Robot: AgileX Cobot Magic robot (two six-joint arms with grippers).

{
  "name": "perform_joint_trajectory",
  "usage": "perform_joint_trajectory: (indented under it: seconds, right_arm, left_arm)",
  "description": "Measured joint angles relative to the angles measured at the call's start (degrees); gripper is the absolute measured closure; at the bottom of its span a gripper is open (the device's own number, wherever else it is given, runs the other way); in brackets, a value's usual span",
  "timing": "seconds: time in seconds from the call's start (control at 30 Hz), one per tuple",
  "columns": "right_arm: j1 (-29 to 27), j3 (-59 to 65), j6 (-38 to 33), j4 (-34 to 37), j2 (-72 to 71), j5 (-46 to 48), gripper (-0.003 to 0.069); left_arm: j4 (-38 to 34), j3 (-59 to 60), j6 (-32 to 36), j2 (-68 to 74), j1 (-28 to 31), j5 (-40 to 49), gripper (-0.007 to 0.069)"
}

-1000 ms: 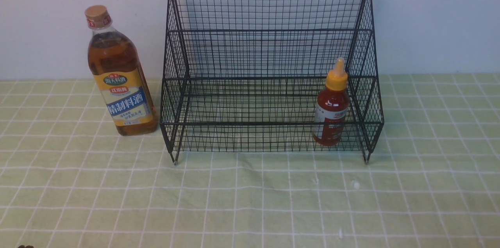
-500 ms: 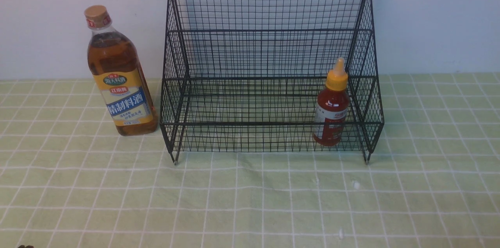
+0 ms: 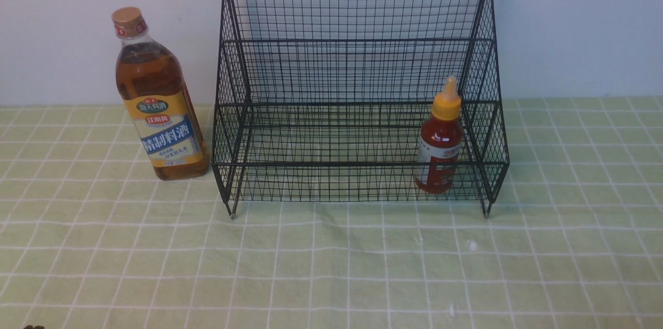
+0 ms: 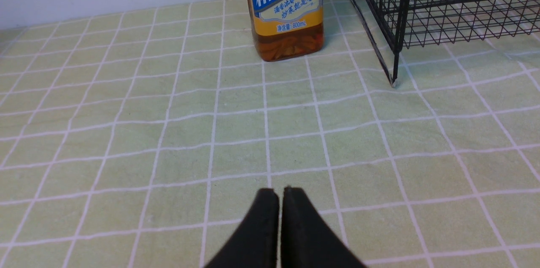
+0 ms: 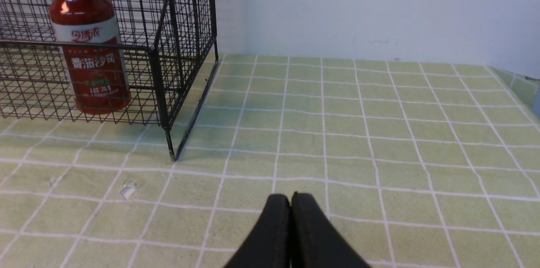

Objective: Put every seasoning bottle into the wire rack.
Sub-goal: Use the left arm to grab the condiment bottle closest to it

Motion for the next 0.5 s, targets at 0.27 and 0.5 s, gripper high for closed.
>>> perform_joint_trajectory:
  seconds: [0.27, 0.5]
  right_arm:
    - [0.00, 0.00, 0.08, 0.00, 0.00, 0.00, 0.0673]
    - [0.00, 0.00, 0.08, 0.00, 0.00, 0.00, 0.0673]
  left_arm:
    - [-4.19, 0.17, -3.68, 0.00, 0.00, -4.47, 0.0631]
    - [-13.10, 0.17, -6.96, 0.00, 0.00, -15.55, 0.0631]
